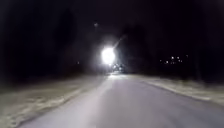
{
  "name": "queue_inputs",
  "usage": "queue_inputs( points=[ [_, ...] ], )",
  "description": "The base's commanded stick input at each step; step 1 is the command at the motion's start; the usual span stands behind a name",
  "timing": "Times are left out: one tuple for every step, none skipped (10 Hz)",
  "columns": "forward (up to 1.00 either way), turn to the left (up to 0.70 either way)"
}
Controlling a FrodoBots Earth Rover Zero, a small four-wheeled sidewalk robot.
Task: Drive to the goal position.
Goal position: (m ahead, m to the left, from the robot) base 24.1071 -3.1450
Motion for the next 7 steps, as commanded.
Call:
queue_inputs(
  points=[
    [1.0,0.0],
    [1.0,0.0],
    [1.0,0.0],
    [1.0,0.0],
    [1.0,0.0],
    [1.0,0.0],
    [1.0,0.0]
  ],
)
